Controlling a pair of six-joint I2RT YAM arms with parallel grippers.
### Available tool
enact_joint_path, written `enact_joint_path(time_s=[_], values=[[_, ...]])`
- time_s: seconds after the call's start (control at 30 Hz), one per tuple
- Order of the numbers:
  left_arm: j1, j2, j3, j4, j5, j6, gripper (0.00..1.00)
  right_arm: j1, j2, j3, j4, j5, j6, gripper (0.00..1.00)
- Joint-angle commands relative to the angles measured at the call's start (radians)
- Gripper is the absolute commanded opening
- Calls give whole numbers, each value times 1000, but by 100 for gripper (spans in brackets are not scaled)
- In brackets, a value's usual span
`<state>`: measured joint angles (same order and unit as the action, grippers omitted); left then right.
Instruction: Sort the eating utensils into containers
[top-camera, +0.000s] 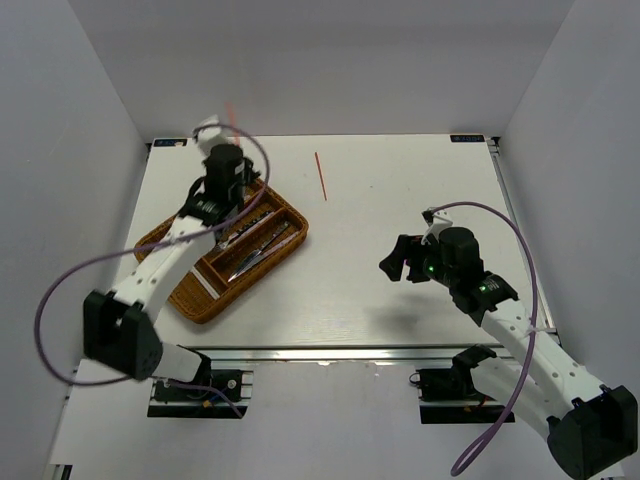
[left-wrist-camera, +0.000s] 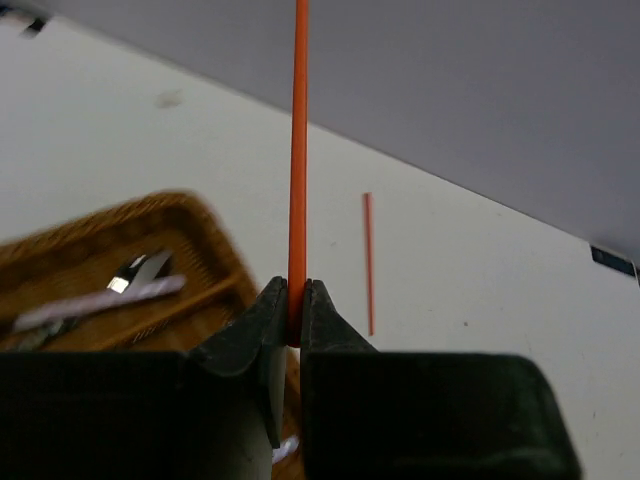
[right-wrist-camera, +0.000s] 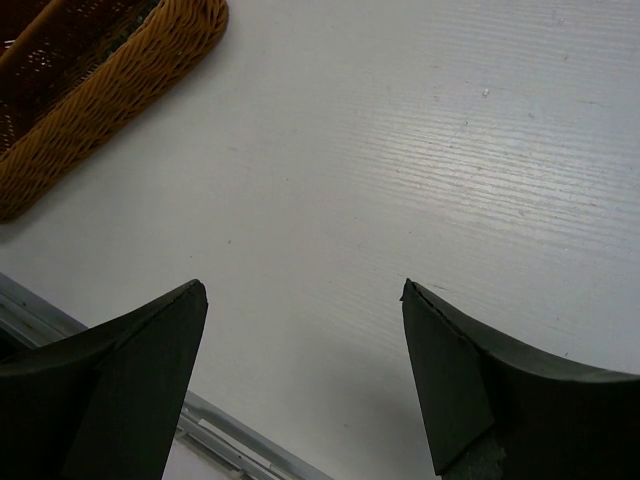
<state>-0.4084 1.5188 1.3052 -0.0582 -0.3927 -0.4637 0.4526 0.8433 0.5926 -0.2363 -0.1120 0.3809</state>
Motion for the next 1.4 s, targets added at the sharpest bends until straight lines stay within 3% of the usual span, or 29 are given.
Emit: enact_joint_path(time_s=[0.0,0.13,0.27,0.4,0.6,0.8,0.83,0.87,0.93,0.97,1.0,1.2,1.27,1.3,1.37], values=[[16,-194,-216,-285,-302,-338,0,0,-19,33,35,-32,-20,84],[62,-518,-453,-507,-395,-423,0,0,-10,27,60,-66,-17,83],[133,-696,-581,-601,-396,-454,0,0,5,13,98,-94,-2,83],[172,-695,-664,-649,-295,-480,0,0,20,12,127,-135,18,83],[184,-674,-748,-569,-163,-495,0,0,-4,-7,117,-121,10,83],[184,-700,-790,-594,-187,-515,2,0,-16,-11,103,-109,-4,84],[183,-703,-796,-597,-189,-513,8,0,-13,-13,104,-109,-4,84],[183,-709,-799,-598,-184,-513,28,-2,-9,-13,109,-109,-1,84],[184,-715,-805,-592,-166,-515,55,0,14,-11,115,-112,3,84],[184,-720,-804,-597,-166,-518,73,-2,23,-5,120,-115,6,84],[183,-727,-801,-595,-164,-514,79,-2,31,-2,124,-120,9,84],[183,-752,-724,-603,-123,-436,88,0,170,41,221,-130,47,83],[184,-775,-707,-521,-63,-371,90,14,301,79,286,-121,70,82],[183,-775,-699,-491,43,-280,97,27,426,161,288,-60,70,81],[183,-763,-655,-474,112,-215,98,80,575,298,188,47,35,81]])
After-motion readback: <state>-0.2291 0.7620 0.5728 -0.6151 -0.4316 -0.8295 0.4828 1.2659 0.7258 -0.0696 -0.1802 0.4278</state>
